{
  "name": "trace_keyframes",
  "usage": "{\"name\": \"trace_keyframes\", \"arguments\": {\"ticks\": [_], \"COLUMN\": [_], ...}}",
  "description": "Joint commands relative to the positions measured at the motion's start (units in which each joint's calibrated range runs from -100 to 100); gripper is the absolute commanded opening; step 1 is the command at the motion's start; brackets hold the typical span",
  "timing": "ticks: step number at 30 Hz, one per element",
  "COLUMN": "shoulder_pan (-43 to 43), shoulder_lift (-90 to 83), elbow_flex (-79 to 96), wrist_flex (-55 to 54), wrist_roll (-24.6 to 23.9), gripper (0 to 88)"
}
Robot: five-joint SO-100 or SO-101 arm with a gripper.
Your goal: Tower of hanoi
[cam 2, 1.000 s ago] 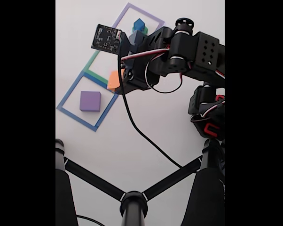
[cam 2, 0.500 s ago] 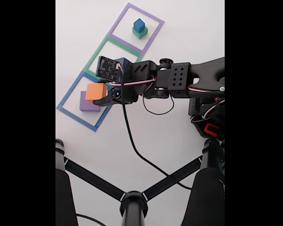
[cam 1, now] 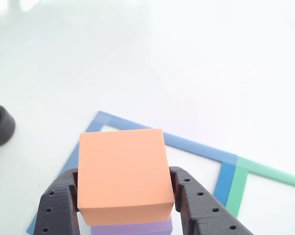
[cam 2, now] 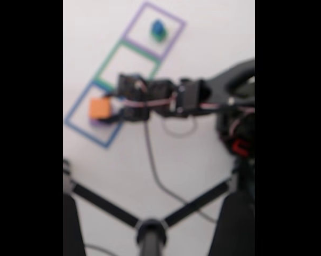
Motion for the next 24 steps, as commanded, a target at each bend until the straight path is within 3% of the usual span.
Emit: {"name": "trace_keyframes", "arguments": {"ticks": [1,24], "shoulder_pan": [0.3,0.53], "shoulder_lift": [1.9,12.24], "elbow_flex": [-0.35,-2.53], "wrist_flex": [-4.34,-13.08], "wrist_roll": [0.59,0.59], "gripper": [8.4,11.2]}}
